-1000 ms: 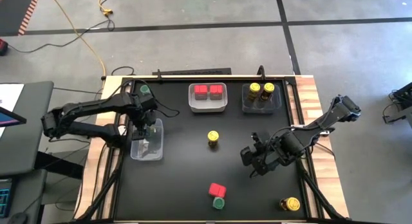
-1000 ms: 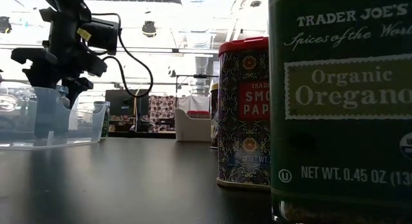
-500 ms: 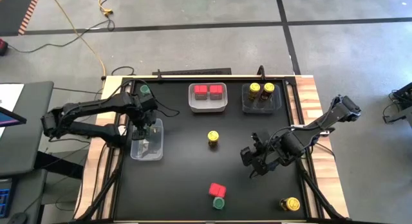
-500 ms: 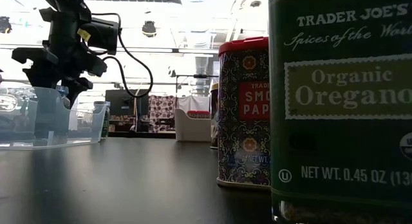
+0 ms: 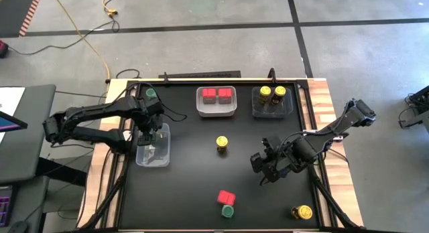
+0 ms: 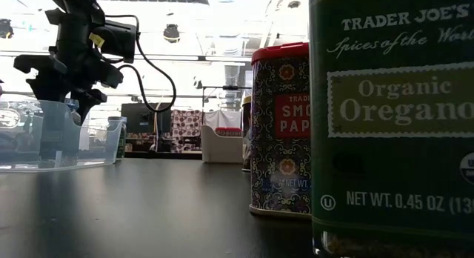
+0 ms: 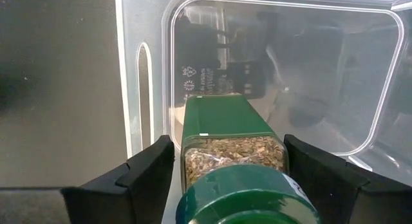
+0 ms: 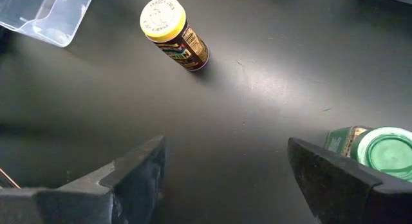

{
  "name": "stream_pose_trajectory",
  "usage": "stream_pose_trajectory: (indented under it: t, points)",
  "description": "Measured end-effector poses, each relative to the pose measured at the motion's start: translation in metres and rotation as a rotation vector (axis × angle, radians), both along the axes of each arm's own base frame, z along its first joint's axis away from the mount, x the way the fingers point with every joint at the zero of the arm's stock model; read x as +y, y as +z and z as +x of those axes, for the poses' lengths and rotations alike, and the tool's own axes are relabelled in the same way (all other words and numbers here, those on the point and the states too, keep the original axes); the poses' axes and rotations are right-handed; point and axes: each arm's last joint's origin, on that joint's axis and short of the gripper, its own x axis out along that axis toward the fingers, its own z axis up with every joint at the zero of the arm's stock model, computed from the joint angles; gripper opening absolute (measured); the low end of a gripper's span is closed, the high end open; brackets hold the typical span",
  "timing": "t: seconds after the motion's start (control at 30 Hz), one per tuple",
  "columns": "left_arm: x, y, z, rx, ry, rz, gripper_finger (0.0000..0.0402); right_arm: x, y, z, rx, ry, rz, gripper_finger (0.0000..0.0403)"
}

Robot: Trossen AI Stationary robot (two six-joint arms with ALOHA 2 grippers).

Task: Sort spices by type
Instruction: Put the bottom left green seasoning bottle into the transparent bin

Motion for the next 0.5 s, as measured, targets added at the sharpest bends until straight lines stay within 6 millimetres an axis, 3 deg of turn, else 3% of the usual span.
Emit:
stream_pose_trajectory:
  t: [0.5]
  points:
    - [0.0002,0.0001,-0.0002,0.007,0.03,0.008,0.0276,0.0,0.0,0.0,0.001,0.002,-0.001,0.035]
